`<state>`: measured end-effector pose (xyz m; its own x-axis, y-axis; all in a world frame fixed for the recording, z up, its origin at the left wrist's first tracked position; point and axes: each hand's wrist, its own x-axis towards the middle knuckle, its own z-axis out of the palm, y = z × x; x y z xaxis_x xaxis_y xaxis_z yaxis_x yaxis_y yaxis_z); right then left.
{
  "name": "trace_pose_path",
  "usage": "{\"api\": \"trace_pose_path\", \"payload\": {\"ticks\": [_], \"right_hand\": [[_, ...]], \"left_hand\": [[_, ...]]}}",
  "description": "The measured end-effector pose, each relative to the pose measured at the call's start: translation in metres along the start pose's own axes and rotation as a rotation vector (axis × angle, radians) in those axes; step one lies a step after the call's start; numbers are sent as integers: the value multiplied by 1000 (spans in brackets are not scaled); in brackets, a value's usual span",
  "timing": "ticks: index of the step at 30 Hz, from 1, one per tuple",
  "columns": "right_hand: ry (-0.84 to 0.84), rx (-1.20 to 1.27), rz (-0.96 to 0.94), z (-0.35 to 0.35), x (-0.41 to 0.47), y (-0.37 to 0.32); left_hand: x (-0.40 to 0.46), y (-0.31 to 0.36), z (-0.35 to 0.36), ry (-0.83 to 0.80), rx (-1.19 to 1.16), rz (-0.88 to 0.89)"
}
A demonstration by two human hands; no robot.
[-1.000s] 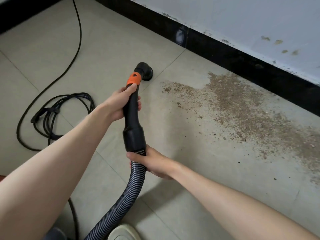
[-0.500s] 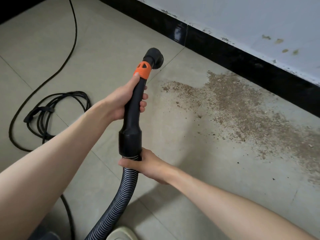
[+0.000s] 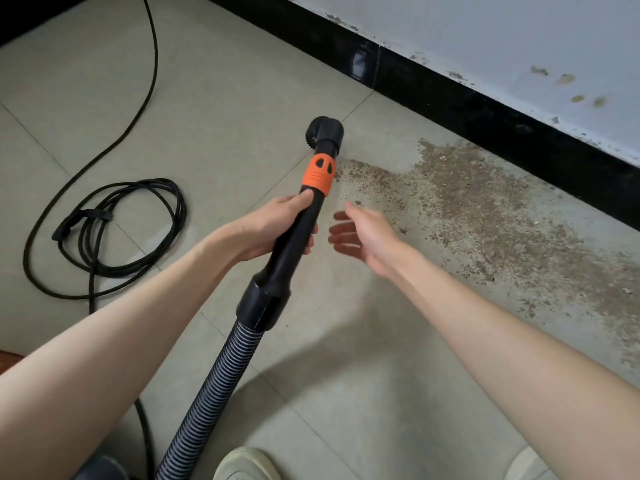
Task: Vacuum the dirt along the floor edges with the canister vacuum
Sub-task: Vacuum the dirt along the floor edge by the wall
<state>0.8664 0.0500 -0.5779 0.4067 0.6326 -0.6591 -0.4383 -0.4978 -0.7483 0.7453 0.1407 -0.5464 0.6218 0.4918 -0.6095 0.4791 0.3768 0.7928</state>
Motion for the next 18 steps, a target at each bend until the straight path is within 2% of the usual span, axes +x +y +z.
{"api": "trace_pose_path", "payload": {"ticks": [3,8,15,18], "right_hand": [[81,10,-66,7,18,-23],[167,32,-42,9,33,-33],[-43,181,55,18,40,-20],[-80,213,89,29,44,-17]], "left_hand": [[-5,-5,13,-64,173,37],[-5,-14,33,-17,366,92],[-5,-39,25,188,181,101],[-6,-46,10,180,93,82]]}}
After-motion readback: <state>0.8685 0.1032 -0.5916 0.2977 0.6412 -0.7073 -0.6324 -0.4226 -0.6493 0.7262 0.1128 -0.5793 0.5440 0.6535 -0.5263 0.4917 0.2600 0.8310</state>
